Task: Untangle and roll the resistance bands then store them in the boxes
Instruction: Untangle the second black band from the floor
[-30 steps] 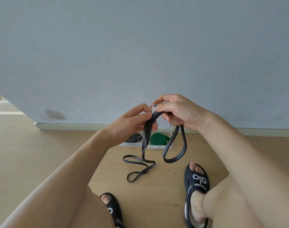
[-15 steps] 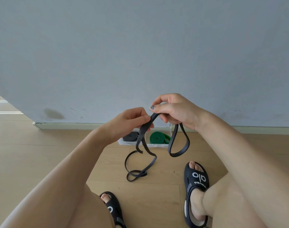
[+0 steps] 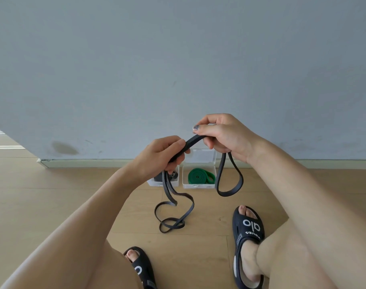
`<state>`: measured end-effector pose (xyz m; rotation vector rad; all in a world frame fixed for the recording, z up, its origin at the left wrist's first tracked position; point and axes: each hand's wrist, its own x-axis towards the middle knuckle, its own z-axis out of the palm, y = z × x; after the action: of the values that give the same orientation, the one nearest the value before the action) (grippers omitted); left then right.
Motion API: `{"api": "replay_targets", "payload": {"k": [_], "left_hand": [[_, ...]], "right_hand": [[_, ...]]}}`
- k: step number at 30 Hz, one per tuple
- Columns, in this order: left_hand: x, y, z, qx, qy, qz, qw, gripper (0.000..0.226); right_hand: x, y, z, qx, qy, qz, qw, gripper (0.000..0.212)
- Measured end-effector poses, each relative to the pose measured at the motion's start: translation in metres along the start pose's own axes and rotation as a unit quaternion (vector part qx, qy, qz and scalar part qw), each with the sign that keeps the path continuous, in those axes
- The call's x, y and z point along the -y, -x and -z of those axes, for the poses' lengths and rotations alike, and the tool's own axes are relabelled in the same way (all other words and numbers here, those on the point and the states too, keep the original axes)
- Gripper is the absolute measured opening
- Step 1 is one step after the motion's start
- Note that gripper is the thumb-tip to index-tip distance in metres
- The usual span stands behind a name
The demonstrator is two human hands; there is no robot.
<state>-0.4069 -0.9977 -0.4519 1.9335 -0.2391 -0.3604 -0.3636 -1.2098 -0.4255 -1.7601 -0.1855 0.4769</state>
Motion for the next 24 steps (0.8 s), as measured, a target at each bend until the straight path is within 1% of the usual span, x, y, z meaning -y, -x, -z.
{"api": "replay_targets", "payload": {"k": [5,10,13,15,17,20,22,24], "left_hand": [[0.005,0.000,0.004,-0.028,-0.027,-0.029,0.999,0.024],[0.008,0.000,0.009,-0.017,0.016,-0.018,1.000,0.021],[0.011,-0.001,0.011,-0.022,0.010,-0.020,1.000,0.018],[0.010,-0.002,0.010,-0.028,0.012,-0.018,0.999,0.019],[0.009,-0.003,0.008,-0.029,0.022,-0.017,0.999,0.019],[0.008,-0.005,0.006,-0.020,0.046,-0.013,0.999,0.023],[0.010,-0.004,0.009,-0.006,0.043,0.001,0.999,0.027],[0.012,-0.002,0.010,0.020,0.020,0.014,0.999,0.035]], "right_hand": [[-0.003,-0.001,0.004,0.008,0.030,-0.014,0.999,0.016],[-0.006,0.000,0.003,0.028,0.097,-0.013,0.995,0.020],[-0.008,-0.001,-0.001,0.026,0.153,-0.012,0.988,0.024],[-0.010,-0.003,-0.008,0.019,0.181,-0.002,0.983,0.034],[-0.013,-0.003,-0.019,0.033,0.206,0.008,0.978,0.046],[-0.014,-0.004,-0.031,0.033,0.233,0.038,0.971,0.058],[-0.011,-0.007,-0.028,0.009,0.241,0.062,0.968,0.058],[-0.008,-0.008,-0.018,-0.009,0.222,0.065,0.973,0.055]]}}
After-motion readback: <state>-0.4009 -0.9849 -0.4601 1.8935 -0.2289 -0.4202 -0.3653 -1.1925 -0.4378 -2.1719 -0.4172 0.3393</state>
